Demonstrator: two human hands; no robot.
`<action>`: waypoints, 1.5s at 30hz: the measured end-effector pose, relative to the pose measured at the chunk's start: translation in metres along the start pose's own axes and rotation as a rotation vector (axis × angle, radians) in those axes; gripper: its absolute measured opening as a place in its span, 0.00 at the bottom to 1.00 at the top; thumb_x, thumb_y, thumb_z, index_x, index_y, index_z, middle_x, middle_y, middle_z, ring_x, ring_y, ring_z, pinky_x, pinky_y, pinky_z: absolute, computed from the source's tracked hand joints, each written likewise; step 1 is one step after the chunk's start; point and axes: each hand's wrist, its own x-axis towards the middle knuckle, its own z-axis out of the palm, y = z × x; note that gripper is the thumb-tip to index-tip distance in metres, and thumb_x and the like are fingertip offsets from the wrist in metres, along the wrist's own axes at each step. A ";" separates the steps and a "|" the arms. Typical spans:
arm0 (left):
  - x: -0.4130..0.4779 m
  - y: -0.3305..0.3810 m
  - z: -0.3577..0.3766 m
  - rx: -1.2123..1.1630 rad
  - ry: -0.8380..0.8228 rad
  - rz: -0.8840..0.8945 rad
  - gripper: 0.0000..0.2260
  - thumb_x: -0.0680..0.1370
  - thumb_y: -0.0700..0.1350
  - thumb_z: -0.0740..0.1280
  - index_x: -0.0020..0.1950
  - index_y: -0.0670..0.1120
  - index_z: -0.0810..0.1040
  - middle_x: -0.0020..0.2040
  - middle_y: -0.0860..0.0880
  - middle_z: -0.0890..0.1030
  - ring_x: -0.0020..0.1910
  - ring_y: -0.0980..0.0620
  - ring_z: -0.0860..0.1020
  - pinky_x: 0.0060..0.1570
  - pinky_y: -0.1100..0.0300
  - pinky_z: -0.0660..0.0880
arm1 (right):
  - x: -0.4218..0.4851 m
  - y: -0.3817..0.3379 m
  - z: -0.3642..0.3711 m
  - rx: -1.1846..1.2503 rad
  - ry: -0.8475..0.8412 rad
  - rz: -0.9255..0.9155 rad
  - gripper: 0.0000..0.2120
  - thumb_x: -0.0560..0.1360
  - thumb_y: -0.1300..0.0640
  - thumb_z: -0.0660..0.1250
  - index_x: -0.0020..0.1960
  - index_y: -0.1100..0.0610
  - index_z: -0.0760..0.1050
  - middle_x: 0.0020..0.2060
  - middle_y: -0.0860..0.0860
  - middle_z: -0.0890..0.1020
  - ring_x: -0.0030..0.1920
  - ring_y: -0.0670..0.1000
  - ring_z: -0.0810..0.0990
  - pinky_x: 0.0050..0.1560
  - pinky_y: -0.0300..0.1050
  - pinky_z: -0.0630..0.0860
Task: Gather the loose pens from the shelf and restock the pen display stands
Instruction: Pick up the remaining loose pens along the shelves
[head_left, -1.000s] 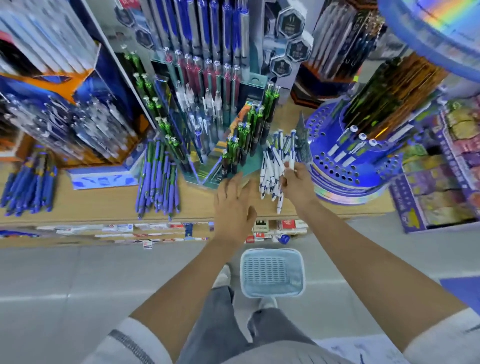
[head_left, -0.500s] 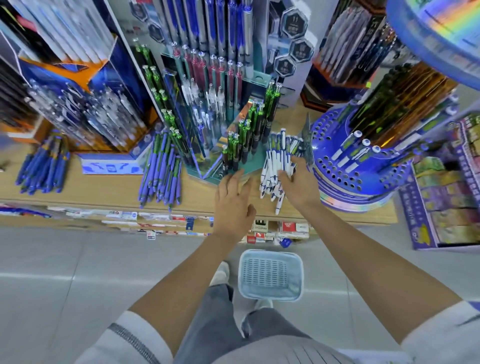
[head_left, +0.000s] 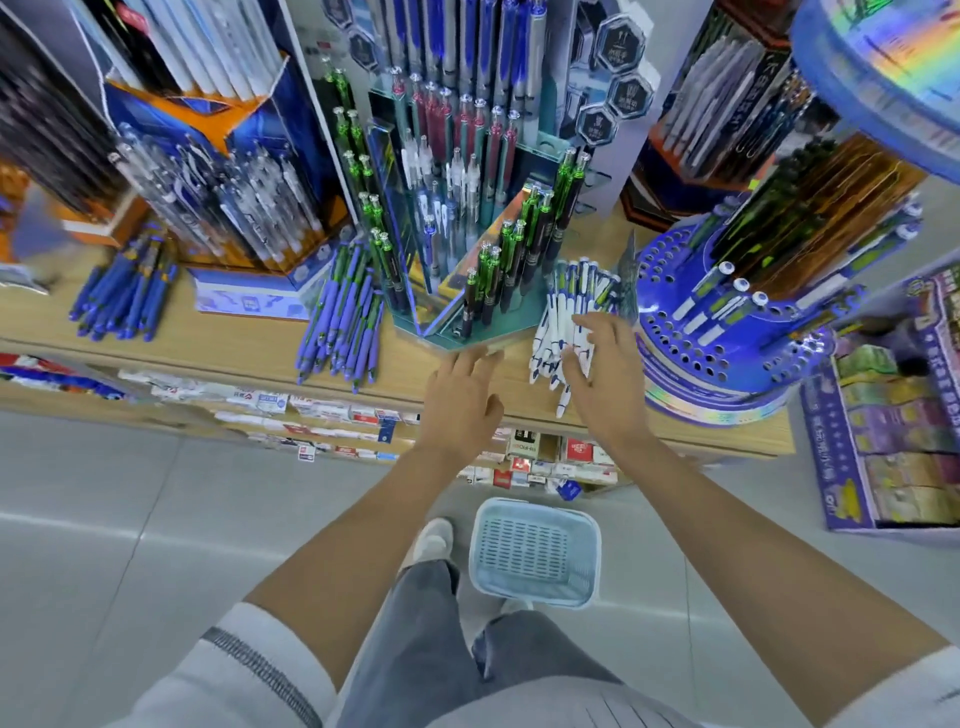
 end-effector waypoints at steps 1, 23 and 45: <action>-0.007 -0.003 -0.002 -0.016 0.007 -0.008 0.23 0.76 0.41 0.63 0.72 0.45 0.68 0.70 0.45 0.70 0.68 0.44 0.67 0.65 0.50 0.66 | -0.007 -0.006 0.001 0.019 -0.015 -0.066 0.14 0.78 0.61 0.64 0.63 0.59 0.73 0.59 0.54 0.74 0.57 0.52 0.75 0.58 0.44 0.69; -0.284 -0.338 -0.177 -0.047 0.182 -0.581 0.20 0.76 0.45 0.61 0.68 0.48 0.74 0.61 0.45 0.79 0.61 0.42 0.75 0.59 0.52 0.70 | -0.090 -0.355 0.281 -0.055 -0.761 -0.441 0.14 0.78 0.58 0.64 0.63 0.58 0.75 0.59 0.57 0.77 0.59 0.57 0.76 0.56 0.50 0.71; -0.258 -0.786 -0.442 0.013 0.139 -0.757 0.26 0.82 0.55 0.57 0.78 0.51 0.55 0.78 0.47 0.56 0.78 0.46 0.52 0.74 0.52 0.51 | 0.054 -0.757 0.653 -0.249 -0.811 -0.726 0.24 0.80 0.52 0.62 0.74 0.59 0.64 0.75 0.60 0.61 0.74 0.59 0.61 0.72 0.51 0.61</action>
